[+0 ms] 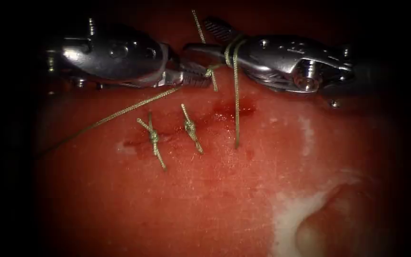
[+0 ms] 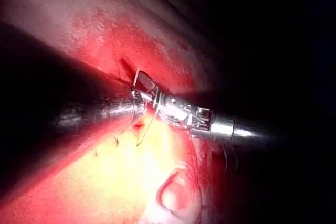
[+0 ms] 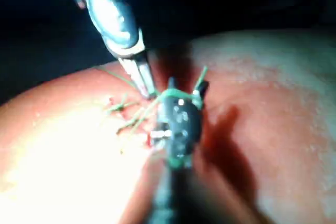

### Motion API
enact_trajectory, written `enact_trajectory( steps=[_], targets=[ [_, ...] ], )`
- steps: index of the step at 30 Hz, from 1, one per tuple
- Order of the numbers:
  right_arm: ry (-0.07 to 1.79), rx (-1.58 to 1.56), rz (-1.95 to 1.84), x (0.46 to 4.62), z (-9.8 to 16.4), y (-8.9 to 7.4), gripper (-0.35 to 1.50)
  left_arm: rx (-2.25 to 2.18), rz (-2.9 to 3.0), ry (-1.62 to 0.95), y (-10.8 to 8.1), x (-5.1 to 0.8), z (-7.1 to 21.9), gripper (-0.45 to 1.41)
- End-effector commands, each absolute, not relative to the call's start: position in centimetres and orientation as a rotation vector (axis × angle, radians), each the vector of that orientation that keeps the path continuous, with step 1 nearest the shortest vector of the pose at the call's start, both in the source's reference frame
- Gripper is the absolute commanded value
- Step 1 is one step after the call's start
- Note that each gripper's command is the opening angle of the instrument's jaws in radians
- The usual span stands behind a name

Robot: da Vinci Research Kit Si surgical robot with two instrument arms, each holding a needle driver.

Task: Wound Closure

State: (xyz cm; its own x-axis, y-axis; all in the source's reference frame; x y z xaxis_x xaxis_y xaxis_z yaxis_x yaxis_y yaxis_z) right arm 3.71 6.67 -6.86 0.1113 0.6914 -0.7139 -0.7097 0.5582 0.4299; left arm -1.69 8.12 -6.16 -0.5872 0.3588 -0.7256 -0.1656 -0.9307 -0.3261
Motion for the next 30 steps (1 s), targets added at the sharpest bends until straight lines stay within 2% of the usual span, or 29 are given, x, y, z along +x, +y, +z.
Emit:
enact_trajectory(
  steps=[1,14,15,16,17,23,30],
  targets=[
    [1.036,-0.026,1.033,3.8,-6.8,6.71,0.59,-1.235,2.537,-0.328,8.12,-1.74,-6.12,-0.35],
    [1.005,-0.032,1.045,3.99,-6.71,6.77,0.56,-1.233,2.541,-0.323,8.08,-1.69,-6.12,-0.35],
    [1.005,-0.026,1.041,3.99,-6.7,6.77,0.41,-1.233,2.541,-0.323,8.08,-1.69,-6.12,-0.35],
    [1.008,-0.012,1.033,3.99,-6.7,6.77,0.15,-1.233,2.541,-0.322,8.08,-1.69,-6.12,-0.35],
    [1.021,0.021,1.015,3.99,-6.71,6.76,-0.35,-1.233,2.541,-0.323,8.08,-1.69,-6.12,-0.35],
    [1.03,0.006,0.937,3.99,-6.87,6.68,-0.35,-1.227,2.534,-0.325,8.09,-1.63,-6.11,-0.35],
    [1.055,-0.064,0.913,3.64,-7.24,6.34,-0.35,-1.199,2.486,-0.342,8.47,-1.29,-6.01,-0.35]
  ],
)
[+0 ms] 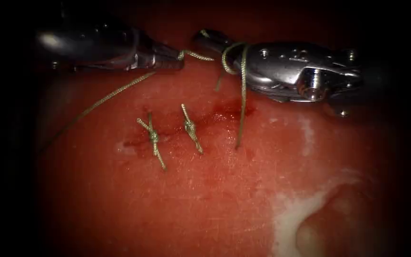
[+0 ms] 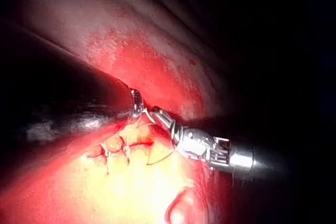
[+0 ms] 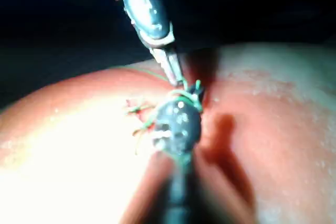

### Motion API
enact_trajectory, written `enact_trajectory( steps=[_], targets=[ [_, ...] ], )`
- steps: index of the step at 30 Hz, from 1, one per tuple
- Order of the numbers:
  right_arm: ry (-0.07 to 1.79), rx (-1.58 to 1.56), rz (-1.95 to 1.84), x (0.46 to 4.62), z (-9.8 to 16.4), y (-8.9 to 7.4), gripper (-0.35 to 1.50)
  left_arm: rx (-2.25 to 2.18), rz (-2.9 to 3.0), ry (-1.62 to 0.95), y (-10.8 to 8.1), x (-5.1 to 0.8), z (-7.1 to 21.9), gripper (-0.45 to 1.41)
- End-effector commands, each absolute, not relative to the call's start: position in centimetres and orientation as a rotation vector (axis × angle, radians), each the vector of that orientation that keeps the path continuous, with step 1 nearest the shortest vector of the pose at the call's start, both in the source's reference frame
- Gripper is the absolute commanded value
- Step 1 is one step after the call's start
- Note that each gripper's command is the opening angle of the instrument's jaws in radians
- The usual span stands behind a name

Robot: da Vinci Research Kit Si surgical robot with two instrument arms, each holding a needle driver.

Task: Wound Closure

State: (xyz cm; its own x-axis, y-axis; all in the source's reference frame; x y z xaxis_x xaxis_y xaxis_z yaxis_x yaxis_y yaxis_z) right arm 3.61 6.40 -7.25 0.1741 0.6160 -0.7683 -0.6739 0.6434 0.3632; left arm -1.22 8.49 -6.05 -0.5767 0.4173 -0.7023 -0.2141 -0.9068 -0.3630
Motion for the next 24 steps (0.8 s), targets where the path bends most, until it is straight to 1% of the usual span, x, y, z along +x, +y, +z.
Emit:
enact_trajectory(
  steps=[1,5,18,24],
  targets=[
    [1.055,-0.065,0.912,3.6,-7.3,6.3,-0.35,-1.194,2.477,-0.337,8.6,-1.24,-6.0,-0.35],
    [1.058,-0.065,0.903,3.49,-7.3,6.1,-0.35,-1.156,2.443,-0.319,9.2,-1.11,-5.7,-0.35],
    [1.015,-0.054,0.852,3.63,-7.4,5.3,-0.35,-1.071,2.409,-0.293,10.6,-1.27,-5.3,-0.35],
    [1.009,-0.038,0.824,3.42,-7.5,5.1,-0.35,-1.07,2.412,-0.286,10.7,-1.42,-5.1,-0.35]
  ],
)
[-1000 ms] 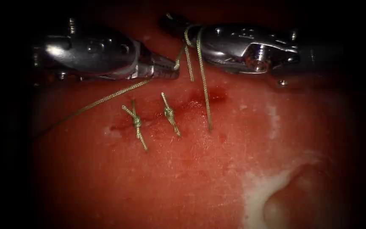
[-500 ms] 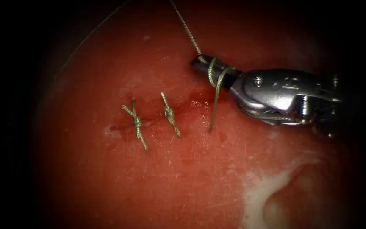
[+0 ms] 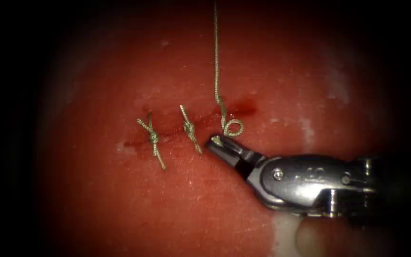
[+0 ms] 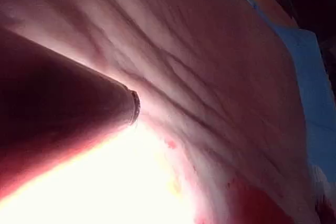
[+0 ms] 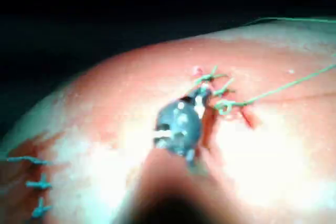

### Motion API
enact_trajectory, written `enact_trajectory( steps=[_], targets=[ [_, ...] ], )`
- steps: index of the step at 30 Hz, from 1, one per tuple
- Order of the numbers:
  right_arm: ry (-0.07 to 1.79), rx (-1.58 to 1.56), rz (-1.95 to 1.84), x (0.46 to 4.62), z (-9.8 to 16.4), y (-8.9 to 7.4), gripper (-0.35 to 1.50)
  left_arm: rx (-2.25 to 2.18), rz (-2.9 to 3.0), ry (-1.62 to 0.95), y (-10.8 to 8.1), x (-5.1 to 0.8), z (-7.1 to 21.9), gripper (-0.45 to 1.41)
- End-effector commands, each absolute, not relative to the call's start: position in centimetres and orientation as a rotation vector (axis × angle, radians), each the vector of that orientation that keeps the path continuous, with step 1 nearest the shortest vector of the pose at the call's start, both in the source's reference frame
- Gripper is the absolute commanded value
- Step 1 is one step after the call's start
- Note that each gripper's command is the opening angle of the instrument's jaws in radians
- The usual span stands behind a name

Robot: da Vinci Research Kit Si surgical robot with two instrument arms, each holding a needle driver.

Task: Wound Closure

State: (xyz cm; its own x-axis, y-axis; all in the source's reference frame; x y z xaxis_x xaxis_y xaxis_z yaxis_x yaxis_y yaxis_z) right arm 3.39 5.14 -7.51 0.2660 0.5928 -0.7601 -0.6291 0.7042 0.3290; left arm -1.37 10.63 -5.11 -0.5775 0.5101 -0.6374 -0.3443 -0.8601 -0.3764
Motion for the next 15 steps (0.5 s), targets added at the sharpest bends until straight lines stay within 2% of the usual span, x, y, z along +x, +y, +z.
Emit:
enact_trajectory(
  steps=[1,9,15],
  targets=[
    [1.01,-0.037,0.822,3.38,-7.5,5.09,-0.35,-1.071,2.416,-0.282,10.7,-1.43,-5.07,-0.35],
    [1.004,-0.031,0.817,3.35,-7.54,4.99,-0.35,-1.06,2.427,-0.245,11.01,-1.49,-5.01,-0.35],
    [1.0,-0.012,0.784,3.02,-7.52,4.8,-0.35,-1.059,2.446,-0.204,11.12,-1.43,-5.1,-0.35]
  ],
)
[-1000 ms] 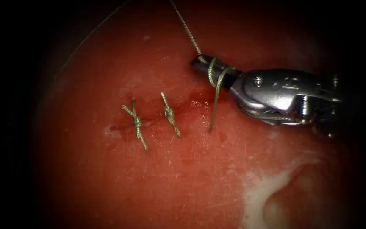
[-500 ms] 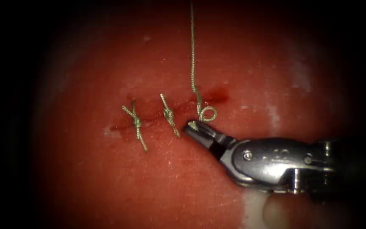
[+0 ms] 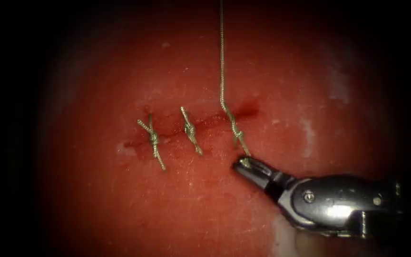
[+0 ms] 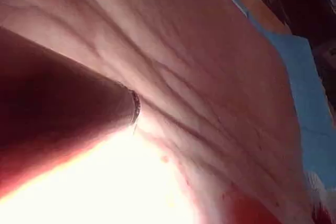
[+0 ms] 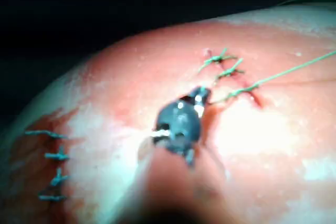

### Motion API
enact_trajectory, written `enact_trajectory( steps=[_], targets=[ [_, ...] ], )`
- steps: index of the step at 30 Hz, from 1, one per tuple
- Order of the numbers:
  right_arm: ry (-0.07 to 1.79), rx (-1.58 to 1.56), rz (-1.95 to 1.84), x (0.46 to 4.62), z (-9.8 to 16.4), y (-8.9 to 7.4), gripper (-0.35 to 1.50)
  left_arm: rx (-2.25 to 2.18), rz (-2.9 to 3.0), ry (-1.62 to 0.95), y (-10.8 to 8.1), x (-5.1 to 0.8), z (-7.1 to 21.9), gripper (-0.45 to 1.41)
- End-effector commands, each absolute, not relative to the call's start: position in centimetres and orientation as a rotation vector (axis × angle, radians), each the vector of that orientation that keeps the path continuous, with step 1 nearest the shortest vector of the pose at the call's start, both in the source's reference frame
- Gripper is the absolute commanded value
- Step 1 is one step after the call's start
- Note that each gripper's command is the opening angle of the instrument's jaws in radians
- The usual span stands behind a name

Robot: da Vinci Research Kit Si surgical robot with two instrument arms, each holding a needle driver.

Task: Wound Closure

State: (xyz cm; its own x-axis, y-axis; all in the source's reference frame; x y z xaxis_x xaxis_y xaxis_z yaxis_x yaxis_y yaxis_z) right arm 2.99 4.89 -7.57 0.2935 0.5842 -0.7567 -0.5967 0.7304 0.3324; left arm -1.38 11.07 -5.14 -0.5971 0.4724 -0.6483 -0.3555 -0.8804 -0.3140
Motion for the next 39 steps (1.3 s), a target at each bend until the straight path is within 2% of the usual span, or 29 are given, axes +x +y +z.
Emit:
enact_trajectory(
  steps=[1,10,26,35,37,38,39],
  targets=[
    [0.987,-0.014,0.771,3.01,-7.5,4.7,-0.35,-1.063,2.448,-0.182,11.2,-1.42,-5.15,-0.35],
    [0.956,0.095,0.703,2.96,-7.37,4.44,-0.35,-1.043,2.472,-0.126,11.41,-1.28,-5.34,-0.35],
    [0.882,0.256,0.591,3.35,-7.34,4.05,-0.35,-1.006,2.495,-0.064,11.79,-1.34,-5.45,-0.35],
    [0.885,0.267,0.586,3.37,-7.32,4.14,-0.35,-1.047,2.493,-0.112,11.66,-1.31,-5.46,-0.35],
    [0.918,0.262,0.598,3.36,-7.32,4.24,0.31,-1.078,2.473,-0.171,11.43,-1.27,-5.61,-0.35],
    [0.927,0.267,0.601,3.35,-7.37,4.3,0.73,-1.098,2.473,-0.198,11.27,-1.25,-5.73,-0.35],
    [0.936,0.267,0.603,3.34,-7.4,4.32,0.83,-1.107,2.473,-0.211,11.2,-1.23,-5.8,-0.35]
  ],
)
